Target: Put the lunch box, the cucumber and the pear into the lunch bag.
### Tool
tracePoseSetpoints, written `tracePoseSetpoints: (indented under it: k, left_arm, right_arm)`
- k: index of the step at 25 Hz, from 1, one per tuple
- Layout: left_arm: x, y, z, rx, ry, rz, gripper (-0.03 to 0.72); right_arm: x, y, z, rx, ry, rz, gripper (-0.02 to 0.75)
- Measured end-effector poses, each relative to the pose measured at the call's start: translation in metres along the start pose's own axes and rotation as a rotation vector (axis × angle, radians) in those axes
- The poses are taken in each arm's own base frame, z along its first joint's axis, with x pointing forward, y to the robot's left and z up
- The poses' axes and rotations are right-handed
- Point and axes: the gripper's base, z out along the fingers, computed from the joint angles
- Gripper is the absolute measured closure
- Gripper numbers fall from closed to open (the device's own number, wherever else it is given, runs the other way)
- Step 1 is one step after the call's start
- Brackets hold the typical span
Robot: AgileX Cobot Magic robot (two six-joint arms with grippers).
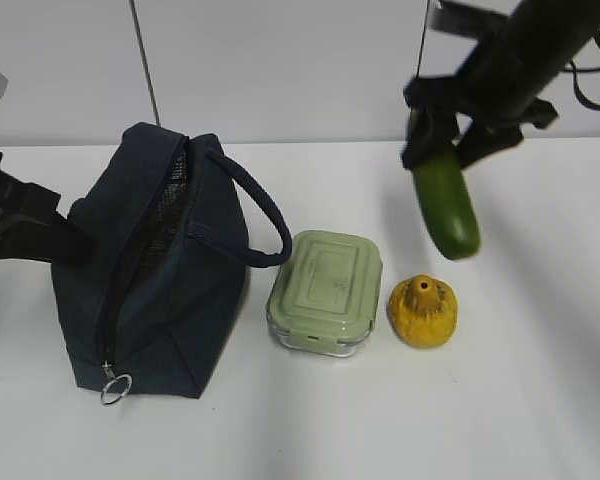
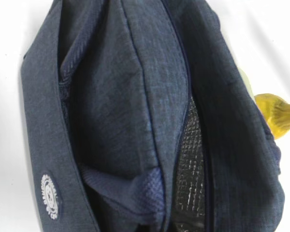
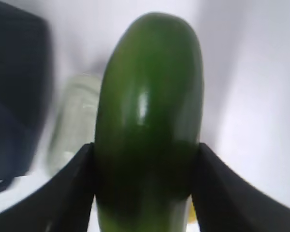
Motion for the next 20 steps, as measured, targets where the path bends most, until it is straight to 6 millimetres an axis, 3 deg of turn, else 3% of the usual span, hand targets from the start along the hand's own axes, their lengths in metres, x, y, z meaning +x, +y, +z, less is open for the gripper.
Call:
tracePoseSetpoints:
  k: [4, 7, 11, 15, 20]
  left_arm:
    - [0.0, 0.0, 0.0, 0.0, 0.0, 0.0, 0.703]
    - [0.0, 0.0, 0.0, 0.0, 0.0, 0.0, 0.703]
    - [0.0, 0.0, 0.0, 0.0, 0.0, 0.0, 0.703]
    - [0.0, 0.0, 0.0, 0.0, 0.0, 0.0, 0.703]
    - [0.0, 0.0, 0.0, 0.0, 0.0, 0.0, 0.703]
  right_arm:
    - [-0.013, 0.075, -0.017, -0.297, -0.142, -0.173, 0.322]
    - [-0.012, 0.131, -0.016, -0.451, -0.262, -0.298, 0.322]
    - [-0.009, 0.186, -0.005, -0.578, -0.425, -0.403, 0.322]
    - [-0.009, 0.2, 0.029, -0.589, -0.46, -0.442, 0.322]
    - [-0.006, 0.185, 0.075, -0.464, -0.371, -0.555, 0.322]
